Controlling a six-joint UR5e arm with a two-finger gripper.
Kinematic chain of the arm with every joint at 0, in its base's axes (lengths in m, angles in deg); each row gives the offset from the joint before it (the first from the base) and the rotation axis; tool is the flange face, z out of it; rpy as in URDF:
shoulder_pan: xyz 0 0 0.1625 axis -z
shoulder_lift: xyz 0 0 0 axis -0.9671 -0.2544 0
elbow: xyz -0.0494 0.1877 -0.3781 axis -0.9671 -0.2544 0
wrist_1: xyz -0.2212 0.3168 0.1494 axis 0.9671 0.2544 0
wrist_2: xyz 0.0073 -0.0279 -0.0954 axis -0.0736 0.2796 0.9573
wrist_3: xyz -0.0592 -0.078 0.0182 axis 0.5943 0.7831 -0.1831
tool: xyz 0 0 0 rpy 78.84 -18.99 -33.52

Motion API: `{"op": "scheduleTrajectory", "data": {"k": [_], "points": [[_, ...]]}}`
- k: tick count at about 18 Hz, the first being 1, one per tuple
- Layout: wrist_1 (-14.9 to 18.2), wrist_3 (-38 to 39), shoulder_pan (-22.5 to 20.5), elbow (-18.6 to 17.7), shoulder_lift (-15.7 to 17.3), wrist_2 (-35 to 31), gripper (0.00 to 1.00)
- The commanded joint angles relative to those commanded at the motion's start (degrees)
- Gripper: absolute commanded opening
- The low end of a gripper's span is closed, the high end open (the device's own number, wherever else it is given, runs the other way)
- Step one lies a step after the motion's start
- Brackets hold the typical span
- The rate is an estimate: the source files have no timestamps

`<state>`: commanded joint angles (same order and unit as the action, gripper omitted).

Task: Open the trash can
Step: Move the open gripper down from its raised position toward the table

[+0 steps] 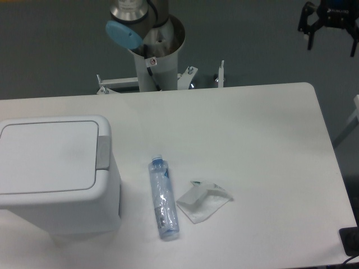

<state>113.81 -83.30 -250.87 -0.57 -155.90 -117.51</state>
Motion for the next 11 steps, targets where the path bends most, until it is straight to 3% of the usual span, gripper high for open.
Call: {"op": "scheduleTrajectory", "data": {"k": [5, 8, 11], "points": [[-0.1, 1.9, 1.0, 0.4, -0.3, -0.5, 1.00], [-0.7, 13.1, 4.4, 0.5, -0.9, -0.5, 1.00], [-6.8, 29.0, 9.7, 0.8, -2.5, -0.8, 1.00]]}}
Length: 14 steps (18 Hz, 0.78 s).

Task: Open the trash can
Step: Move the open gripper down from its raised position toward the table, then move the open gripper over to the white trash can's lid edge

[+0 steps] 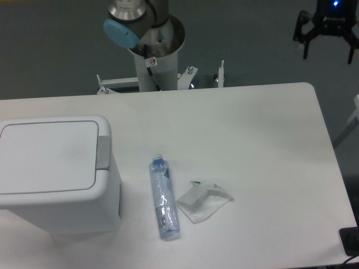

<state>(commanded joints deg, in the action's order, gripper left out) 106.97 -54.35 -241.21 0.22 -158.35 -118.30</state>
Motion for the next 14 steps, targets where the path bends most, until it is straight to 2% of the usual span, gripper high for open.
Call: {"op": "scheduleTrajectory", "data": {"k": [3, 6, 9, 10, 12, 14], "points": [[-0.8, 11.1, 3.9, 1.8, -1.1, 0.0, 1.00], [-0.7, 16.5, 8.0, 1.9, -0.4, -4.3, 1.00], [-0.6, 28.7, 14.0, 2.2, 0.8, -5.8, 1.00], [-0.2, 36.0, 15.3, 2.8, 1.1, -4.6, 1.00], [0.1, 44.2, 18.5, 2.4, 1.1, 0.7, 1.00], [0.1, 49.2, 19.8, 2.3, 1.1, 8.0, 1.00]]}}
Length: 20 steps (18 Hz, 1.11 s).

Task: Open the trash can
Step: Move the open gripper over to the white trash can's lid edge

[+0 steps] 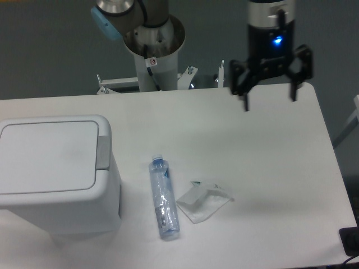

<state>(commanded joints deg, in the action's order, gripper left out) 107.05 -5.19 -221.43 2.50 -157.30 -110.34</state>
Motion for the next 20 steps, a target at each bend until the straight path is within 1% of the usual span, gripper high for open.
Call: {"op": "scheduleTrajectory", "data": {"k": [2, 4, 6, 11, 12, 18, 20], "points": [[-0.1, 4.5, 0.5, -0.3, -0.3, 7.4, 1.00], [-0.2, 5.0, 3.2, -0.9, -0.4, 7.9, 1.00], [-0.7, 4.7, 6.2, -2.5, -0.6, 7.8, 1.00], [-1.1, 4.7, 11.7, -4.2, -1.5, 7.8, 1.00], [-1.2, 4.4, 12.0, -4.8, -1.5, 7.8, 1.00], [-6.0, 4.1, 12.1, -7.5, -3.2, 7.6, 1.00], [-6.2, 4.1, 12.1, -7.6, -3.3, 7.6, 1.00]]}}
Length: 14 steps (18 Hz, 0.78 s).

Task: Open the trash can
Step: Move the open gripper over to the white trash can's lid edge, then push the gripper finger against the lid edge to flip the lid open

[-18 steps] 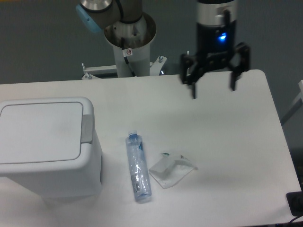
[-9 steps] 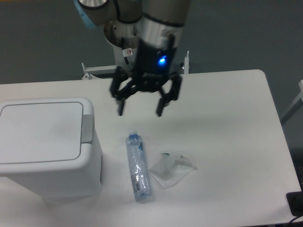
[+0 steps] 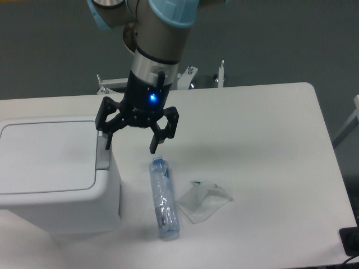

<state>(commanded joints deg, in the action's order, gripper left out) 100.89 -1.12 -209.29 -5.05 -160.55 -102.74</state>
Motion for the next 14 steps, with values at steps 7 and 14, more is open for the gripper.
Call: {"op": "scheduleTrajectory", "data": {"k": [7, 14], "points": [[-0.3, 0.0, 0.1, -0.7, 0.1, -0.1, 1.00], [-0.3, 0.0, 0.9, -1.2, 0.1, -0.2, 1.00]]}}
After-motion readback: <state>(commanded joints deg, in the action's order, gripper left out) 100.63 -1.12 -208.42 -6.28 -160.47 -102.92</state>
